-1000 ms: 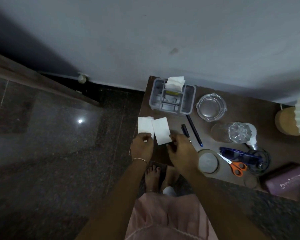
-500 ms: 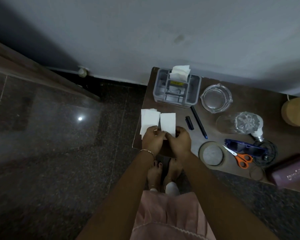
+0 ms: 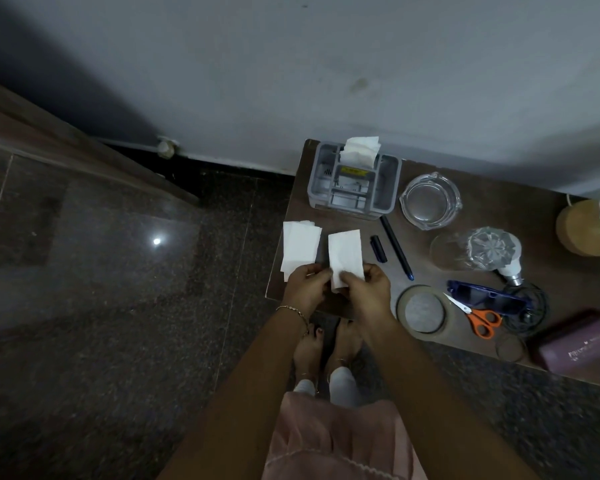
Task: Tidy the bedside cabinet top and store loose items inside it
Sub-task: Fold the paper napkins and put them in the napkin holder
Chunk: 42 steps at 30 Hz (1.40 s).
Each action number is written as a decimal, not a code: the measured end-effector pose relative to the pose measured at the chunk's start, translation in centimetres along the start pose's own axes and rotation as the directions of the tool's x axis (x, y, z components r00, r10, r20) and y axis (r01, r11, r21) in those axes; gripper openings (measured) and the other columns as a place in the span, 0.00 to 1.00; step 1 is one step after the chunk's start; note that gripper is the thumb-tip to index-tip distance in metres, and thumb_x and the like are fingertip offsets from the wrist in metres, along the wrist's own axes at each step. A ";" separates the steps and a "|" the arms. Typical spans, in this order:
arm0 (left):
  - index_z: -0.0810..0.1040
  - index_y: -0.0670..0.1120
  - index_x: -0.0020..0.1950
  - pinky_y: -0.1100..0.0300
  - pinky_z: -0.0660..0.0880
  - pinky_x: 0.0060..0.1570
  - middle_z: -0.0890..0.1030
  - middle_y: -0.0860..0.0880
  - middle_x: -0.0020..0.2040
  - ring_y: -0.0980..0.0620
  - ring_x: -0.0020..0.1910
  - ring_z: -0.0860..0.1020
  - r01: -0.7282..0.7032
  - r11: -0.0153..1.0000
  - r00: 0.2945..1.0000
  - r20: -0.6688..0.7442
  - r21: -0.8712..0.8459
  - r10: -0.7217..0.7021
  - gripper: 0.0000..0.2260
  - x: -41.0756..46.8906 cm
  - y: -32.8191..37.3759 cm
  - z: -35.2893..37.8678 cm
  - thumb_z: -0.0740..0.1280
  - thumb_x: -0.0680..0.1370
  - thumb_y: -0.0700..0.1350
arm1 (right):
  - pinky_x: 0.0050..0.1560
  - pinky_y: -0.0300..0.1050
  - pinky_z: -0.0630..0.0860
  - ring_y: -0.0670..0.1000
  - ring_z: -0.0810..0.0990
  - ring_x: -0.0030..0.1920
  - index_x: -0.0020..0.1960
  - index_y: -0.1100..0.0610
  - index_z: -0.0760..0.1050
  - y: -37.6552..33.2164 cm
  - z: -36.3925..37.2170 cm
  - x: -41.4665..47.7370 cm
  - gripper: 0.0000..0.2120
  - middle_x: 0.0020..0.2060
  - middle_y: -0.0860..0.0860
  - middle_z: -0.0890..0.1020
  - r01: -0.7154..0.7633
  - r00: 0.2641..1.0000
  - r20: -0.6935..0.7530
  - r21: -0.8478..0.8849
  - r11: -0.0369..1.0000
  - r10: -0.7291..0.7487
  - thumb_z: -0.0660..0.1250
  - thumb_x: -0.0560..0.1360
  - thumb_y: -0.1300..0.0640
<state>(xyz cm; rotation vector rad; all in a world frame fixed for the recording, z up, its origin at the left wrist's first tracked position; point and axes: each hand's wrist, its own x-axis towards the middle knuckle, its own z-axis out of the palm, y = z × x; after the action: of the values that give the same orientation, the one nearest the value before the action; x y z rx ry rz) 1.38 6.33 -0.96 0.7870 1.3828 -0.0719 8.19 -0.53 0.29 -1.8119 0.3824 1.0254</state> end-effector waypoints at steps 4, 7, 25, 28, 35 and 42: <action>0.75 0.38 0.63 0.50 0.77 0.57 0.80 0.39 0.59 0.43 0.55 0.79 -0.012 0.990 0.999 0.029 -0.142 0.016 0.16 -0.8 0.7 0.2 0.69 0.76 0.40 | 0.43 0.46 0.81 0.54 0.82 0.47 0.57 0.60 0.74 -0.4 -0.6 -1.2 0.14 0.48 0.55 0.82 -0.053 0.997 0.056 0.140 0.989 0.046 0.67 0.73 0.68; 0.75 0.37 0.63 0.51 0.79 0.54 0.80 0.39 0.57 0.45 0.52 0.80 -0.063 0.976 0.997 0.022 -0.211 0.070 0.15 -1.7 1.3 0.3 0.67 0.76 0.35 | 0.45 0.45 0.80 0.50 0.82 0.47 0.57 0.60 0.75 -0.2 -0.9 -1.7 0.14 0.49 0.54 0.82 0.009 1.000 0.028 0.083 0.996 -0.011 0.69 0.72 0.67; 0.77 0.44 0.53 0.64 0.78 0.43 0.82 0.47 0.47 0.53 0.43 0.81 -0.245 0.859 0.954 0.048 -0.450 0.297 0.09 -3.5 8.4 2.4 0.66 0.76 0.34 | 0.42 0.44 0.79 0.50 0.80 0.42 0.47 0.59 0.76 -10.4 -2.6 0.6 0.05 0.41 0.52 0.81 0.514 0.856 -0.023 -0.056 0.856 -0.516 0.68 0.74 0.67; 0.77 0.47 0.50 0.66 0.77 0.43 0.80 0.50 0.46 0.54 0.44 0.79 -0.355 0.894 0.932 -0.030 -0.273 0.360 0.08 -2.8 9.2 2.1 0.65 0.76 0.34 | 0.38 0.42 0.70 0.50 0.75 0.36 0.47 0.61 0.79 -13.3 -3.2 2.5 0.05 0.37 0.52 0.80 0.735 0.582 0.169 -0.527 0.426 -0.795 0.67 0.72 0.67; 0.76 0.48 0.47 0.66 0.75 0.39 0.78 0.51 0.41 0.56 0.38 0.77 -0.438 0.886 0.897 -0.134 -0.153 0.421 0.09 -1.6 10.1 2.4 0.64 0.77 0.34 | 0.42 0.54 0.77 0.64 0.80 0.45 0.54 0.60 0.77 -17.4 -2.2 4.8 0.16 0.45 0.61 0.82 0.728 0.468 0.611 -0.676 -0.114 -0.639 0.63 0.69 0.71; 0.75 0.44 0.53 0.67 0.75 0.37 0.78 0.50 0.42 0.55 0.39 0.76 -0.419 0.892 0.906 -0.150 -0.170 0.397 0.08 -1.1 10.4 2.7 0.64 0.77 0.34 | 0.48 0.53 0.76 0.64 0.79 0.51 0.60 0.57 0.75 -17.9 0.3 5.9 0.18 0.52 0.60 0.80 0.710 0.473 0.719 -0.654 -0.263 -0.510 0.64 0.72 0.67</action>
<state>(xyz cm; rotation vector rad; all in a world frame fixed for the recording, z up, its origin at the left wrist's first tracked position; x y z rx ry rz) 8.42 12.29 4.70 0.9082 1.2781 0.4408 23.16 9.17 6.28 -2.3967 -1.7558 0.4903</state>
